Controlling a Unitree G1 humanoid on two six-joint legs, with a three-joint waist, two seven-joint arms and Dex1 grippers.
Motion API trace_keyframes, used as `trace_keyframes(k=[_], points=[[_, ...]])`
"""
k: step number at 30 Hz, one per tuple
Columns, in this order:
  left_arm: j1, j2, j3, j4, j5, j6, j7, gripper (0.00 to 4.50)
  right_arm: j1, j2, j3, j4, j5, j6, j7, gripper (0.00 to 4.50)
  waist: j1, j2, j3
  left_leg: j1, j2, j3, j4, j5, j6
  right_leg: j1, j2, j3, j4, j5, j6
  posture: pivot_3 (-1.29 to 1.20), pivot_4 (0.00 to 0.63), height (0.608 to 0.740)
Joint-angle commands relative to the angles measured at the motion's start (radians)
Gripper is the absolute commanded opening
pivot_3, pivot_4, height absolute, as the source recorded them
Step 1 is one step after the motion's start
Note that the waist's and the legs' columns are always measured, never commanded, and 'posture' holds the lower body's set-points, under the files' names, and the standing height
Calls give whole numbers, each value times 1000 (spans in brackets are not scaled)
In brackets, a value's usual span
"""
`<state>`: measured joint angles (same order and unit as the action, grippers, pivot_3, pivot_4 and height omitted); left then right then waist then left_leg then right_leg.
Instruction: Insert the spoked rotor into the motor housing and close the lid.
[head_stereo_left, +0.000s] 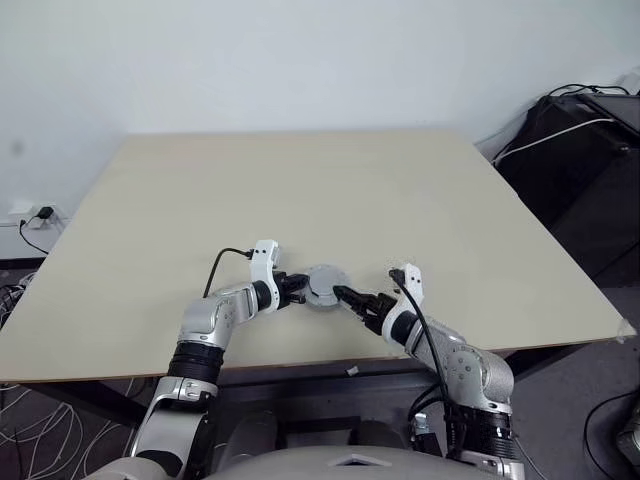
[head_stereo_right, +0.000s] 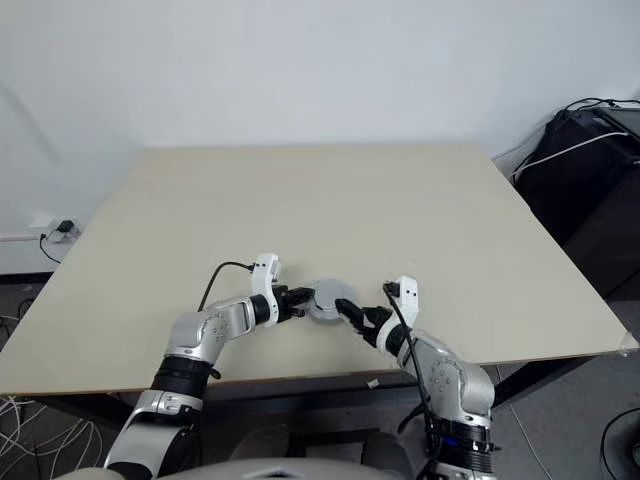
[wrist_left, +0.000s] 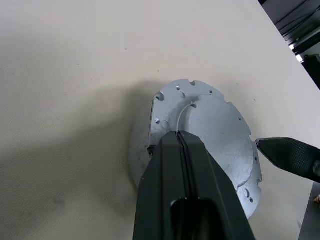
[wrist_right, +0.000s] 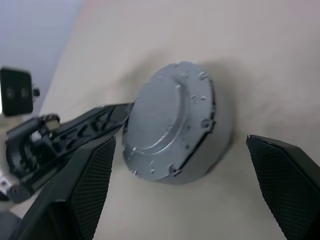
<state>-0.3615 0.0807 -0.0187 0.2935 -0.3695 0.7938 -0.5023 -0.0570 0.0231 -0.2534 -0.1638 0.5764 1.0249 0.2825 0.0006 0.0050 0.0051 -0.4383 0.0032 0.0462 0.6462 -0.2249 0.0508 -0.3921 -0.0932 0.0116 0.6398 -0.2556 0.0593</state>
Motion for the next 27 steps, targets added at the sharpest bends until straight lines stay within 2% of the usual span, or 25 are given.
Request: trace_keyframes(k=[1, 27], points=[[-5, -11, -28, 20, 7, 11, -8, 0, -39, 17, -33, 20, 41, 8, -37, 4480, 0, 0, 0, 0, 0, 0, 0, 0, 0, 0, 0, 0, 0, 0, 0, 0, 0, 740], [8, -13, -24, 2, 9, 10, -4, 0, -152, 98, -19, 209, 93, -17, -139, 4480, -3, 0, 0, 0, -1, 0, 0, 1, 2, 0, 1, -1, 0, 0, 0, 0, 0, 740]])
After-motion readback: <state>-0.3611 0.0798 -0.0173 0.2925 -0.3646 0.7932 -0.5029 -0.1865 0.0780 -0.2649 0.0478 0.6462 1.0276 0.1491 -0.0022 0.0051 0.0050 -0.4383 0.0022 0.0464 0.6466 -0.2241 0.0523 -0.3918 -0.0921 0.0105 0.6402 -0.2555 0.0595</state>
